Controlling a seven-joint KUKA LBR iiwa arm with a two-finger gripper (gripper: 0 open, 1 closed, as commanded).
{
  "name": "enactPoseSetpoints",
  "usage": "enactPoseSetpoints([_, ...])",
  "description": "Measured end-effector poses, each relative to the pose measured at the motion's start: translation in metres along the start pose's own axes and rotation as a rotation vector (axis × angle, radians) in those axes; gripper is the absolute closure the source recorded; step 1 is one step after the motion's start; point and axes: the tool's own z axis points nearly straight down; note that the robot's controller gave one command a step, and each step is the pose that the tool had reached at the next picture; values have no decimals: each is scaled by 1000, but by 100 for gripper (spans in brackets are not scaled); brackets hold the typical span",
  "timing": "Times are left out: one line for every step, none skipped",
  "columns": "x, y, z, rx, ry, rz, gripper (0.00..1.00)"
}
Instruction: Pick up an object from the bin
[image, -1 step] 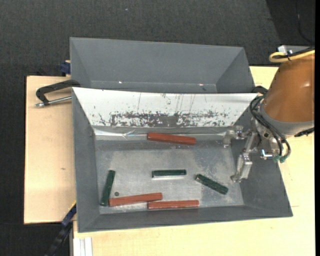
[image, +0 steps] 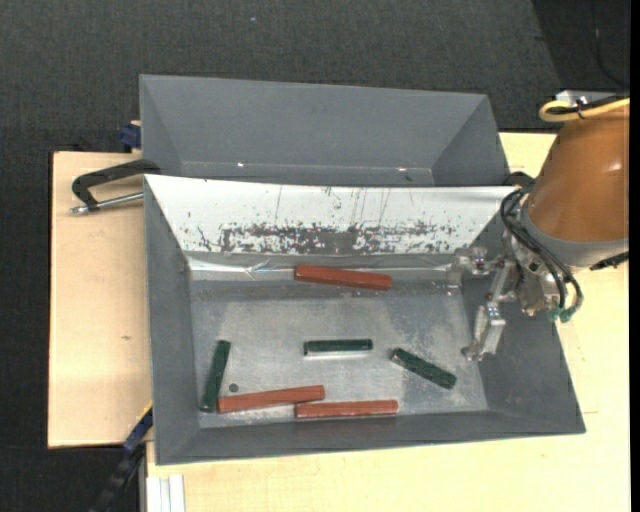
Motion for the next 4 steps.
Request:
enactPoseSetpoints([7, 5, 60, -1, -1, 115, 0])
enactPoseSetpoints([19, 15, 72, 0, 2, 55, 0])
enactPoseSetpoints([24, 13, 91, -1, 3, 236, 0])
enactPoseSetpoints([25, 20, 150, -2, 8, 69, 0])
